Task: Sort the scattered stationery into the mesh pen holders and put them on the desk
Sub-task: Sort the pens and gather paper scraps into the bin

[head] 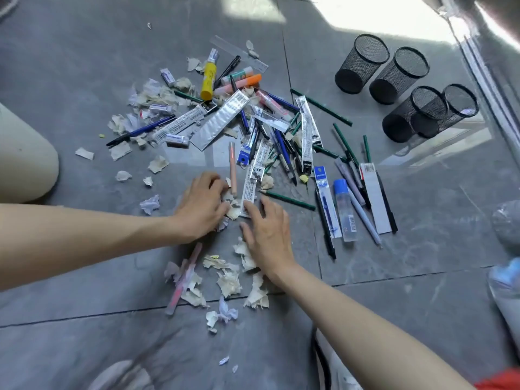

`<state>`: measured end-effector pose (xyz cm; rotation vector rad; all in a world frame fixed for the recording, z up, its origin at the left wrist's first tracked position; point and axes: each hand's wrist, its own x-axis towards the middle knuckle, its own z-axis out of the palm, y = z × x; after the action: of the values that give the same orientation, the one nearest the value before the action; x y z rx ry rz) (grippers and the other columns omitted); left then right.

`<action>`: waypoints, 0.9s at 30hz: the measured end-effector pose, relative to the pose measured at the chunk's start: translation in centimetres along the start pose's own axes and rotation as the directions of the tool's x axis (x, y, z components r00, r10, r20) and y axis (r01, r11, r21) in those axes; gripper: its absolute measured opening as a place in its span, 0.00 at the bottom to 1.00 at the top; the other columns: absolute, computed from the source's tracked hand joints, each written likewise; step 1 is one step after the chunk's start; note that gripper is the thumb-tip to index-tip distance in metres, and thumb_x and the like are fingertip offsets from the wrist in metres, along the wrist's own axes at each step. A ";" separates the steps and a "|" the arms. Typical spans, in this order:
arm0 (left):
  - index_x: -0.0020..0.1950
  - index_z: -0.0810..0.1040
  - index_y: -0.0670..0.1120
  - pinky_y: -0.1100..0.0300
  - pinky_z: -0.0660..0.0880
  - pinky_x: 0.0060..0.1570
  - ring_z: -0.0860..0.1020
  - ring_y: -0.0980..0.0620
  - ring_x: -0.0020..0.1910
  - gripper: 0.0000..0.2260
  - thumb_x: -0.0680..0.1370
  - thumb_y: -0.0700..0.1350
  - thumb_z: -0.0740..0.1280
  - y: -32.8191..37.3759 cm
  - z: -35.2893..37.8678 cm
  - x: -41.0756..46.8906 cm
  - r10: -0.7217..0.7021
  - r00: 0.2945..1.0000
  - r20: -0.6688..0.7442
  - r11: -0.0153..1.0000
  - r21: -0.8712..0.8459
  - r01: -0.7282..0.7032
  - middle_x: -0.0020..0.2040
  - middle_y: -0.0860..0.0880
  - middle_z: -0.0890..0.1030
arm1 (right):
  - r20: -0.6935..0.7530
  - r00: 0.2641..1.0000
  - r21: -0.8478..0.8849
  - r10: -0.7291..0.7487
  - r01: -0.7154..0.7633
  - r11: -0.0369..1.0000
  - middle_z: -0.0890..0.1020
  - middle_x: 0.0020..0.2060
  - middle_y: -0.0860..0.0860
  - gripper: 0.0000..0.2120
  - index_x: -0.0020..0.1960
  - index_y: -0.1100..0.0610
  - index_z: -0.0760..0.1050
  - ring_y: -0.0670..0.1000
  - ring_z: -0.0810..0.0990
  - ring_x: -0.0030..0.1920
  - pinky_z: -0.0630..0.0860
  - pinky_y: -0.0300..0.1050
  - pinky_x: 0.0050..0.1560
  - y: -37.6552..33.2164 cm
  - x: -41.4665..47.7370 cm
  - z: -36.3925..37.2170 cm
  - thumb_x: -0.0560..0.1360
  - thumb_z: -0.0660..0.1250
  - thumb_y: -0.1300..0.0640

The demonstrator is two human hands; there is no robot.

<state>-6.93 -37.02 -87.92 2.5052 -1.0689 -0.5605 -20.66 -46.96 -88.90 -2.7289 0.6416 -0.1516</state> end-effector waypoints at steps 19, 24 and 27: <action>0.77 0.52 0.49 0.51 0.40 0.73 0.49 0.49 0.76 0.23 0.82 0.48 0.52 2.3 1.5 0.2 0.073 0.994 0.079 0.997 0.032 -0.075 0.77 0.48 0.52 | 0.315 0.598 0.562 0.737 -0.743 0.362 0.78 0.42 0.47 0.14 0.54 0.56 0.76 0.51 0.77 0.46 0.75 0.42 0.51 -1.4 5.6 -2.6 0.69 0.66 0.66; 0.76 0.54 0.51 0.48 0.40 0.73 0.48 0.50 0.76 0.22 0.82 0.48 0.52 3.4 1.8 1.9 0.093 0.990 0.103 0.996 -0.005 -0.093 0.77 0.50 0.50 | 0.285 0.652 0.602 0.702 -0.692 0.398 0.82 0.39 0.52 0.09 0.49 0.58 0.82 0.52 0.79 0.41 0.78 0.45 0.47 -0.3 6.1 -3.5 0.71 0.67 0.64; 0.73 0.59 0.50 0.47 0.43 0.73 0.51 0.49 0.76 0.19 0.82 0.47 0.52 4.0 1.9 3.2 0.111 0.990 0.083 0.993 -0.038 -0.108 0.77 0.49 0.54 | 0.248 0.659 0.563 0.710 -0.694 0.448 0.83 0.44 0.53 0.08 0.50 0.59 0.82 0.49 0.78 0.42 0.74 0.41 0.43 1.4 6.2 -4.2 0.73 0.66 0.63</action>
<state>-8.29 -42.32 -88.37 2.3960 -1.2097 -0.6519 -16.45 -52.11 -85.30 -1.6348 1.4001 -0.1506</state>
